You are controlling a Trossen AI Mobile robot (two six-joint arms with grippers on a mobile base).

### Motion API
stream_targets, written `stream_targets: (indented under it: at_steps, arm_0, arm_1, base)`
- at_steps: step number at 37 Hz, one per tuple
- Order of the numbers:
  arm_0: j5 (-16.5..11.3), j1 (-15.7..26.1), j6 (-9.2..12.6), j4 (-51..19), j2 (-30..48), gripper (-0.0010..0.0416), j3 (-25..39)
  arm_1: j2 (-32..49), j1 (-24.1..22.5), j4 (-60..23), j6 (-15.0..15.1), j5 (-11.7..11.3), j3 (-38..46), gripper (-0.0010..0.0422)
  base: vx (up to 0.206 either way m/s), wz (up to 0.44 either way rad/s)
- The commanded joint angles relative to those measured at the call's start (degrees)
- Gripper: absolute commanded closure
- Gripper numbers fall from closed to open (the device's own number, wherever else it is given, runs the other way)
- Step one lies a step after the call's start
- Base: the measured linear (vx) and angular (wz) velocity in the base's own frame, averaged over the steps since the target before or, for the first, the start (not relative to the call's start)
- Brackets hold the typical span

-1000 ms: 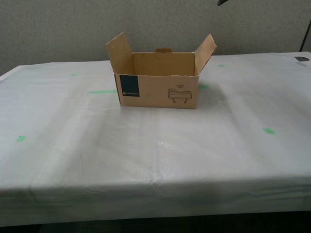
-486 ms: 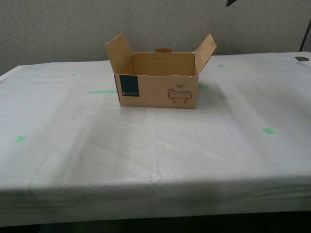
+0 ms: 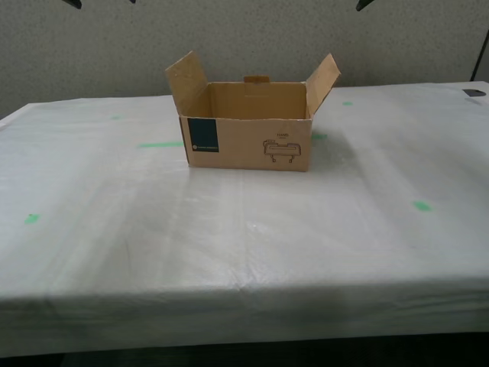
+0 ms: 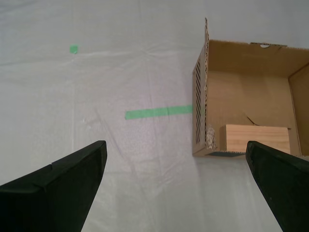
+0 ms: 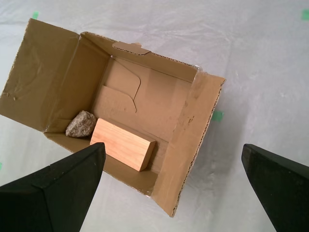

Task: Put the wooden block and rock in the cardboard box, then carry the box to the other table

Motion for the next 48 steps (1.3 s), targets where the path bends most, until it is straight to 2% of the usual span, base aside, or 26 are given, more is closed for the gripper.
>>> stream_targets:
  at_steps: [1, 14, 16, 18, 21, 28, 36, 40, 45, 48]
  arm_0:
    - [0.2, 0.0, -1.0, 0.0, -0.1, 0.0012, 0.1]
    - [0.6, 0.0, -1.8, -0.1, -0.9, 0.0012, 0.0]
    - [1.6, 0.0, -1.8, 0.0, -1.1, 0.0012, 0.0]
    - [4.0, 0.0, -1.9, 0.1, -1.3, 0.0012, 0.0]
    - [6.8, 0.0, -1.9, -0.1, -1.9, 0.0012, 0.0]
    - [7.0, 0.0, -2.9, 0.1, -3.5, 0.0012, 0.0]
    - [7.0, 0.1, -2.9, 0.5, -3.9, 0.0012, -0.3]
    - [7.0, 0.1, -2.4, 2.7, -5.4, 0.0012, -3.7]
    - [6.9, 0.1, -1.1, 6.3, -10.2, 0.0012, -11.6]
    - [7.0, 0.1, -1.1, 9.6, -13.9, 0.0012, -16.6]
  arm_1:
    - [-1.4, 0.0, 0.2, 0.1, -0.2, -1.6, 0.0018]
    - [-2.8, 0.0, 1.1, 1.8, 0.2, -1.9, 0.0018]
    - [-2.8, 0.0, 1.1, 1.9, 1.4, -1.9, 0.0018]
    - [-2.8, 0.0, 1.3, 2.0, 2.8, -1.9, 0.0018]
    - [-2.8, 0.0, 1.6, 2.0, 3.3, -1.9, 0.0018]
    - [-2.8, 0.0, 2.2, 2.3, 3.3, -1.9, 0.0018]
    - [-2.8, 0.0, 2.6, 2.7, 3.3, -1.9, 0.0018]
    - [-2.8, 0.0, 2.6, 2.7, 3.3, -1.9, 0.0018]
    - [-2.8, 0.0, 2.6, 2.7, 3.3, -1.9, 0.0018]
    - [-2.8, 0.0, 2.6, 2.7, 3.3, -1.9, 0.0018]
  base:
    - [0.0, 0.0]
    - [0.0, 0.0]
    - [0.0, 0.0]
    - [0.0, 0.0]
    - [0.0, 0.0]
    - [0.0, 0.0]
    - [0.0, 0.0]
    - [0.0, 0.0]
    - [0.0, 0.0]
    - [0.0, 0.0]
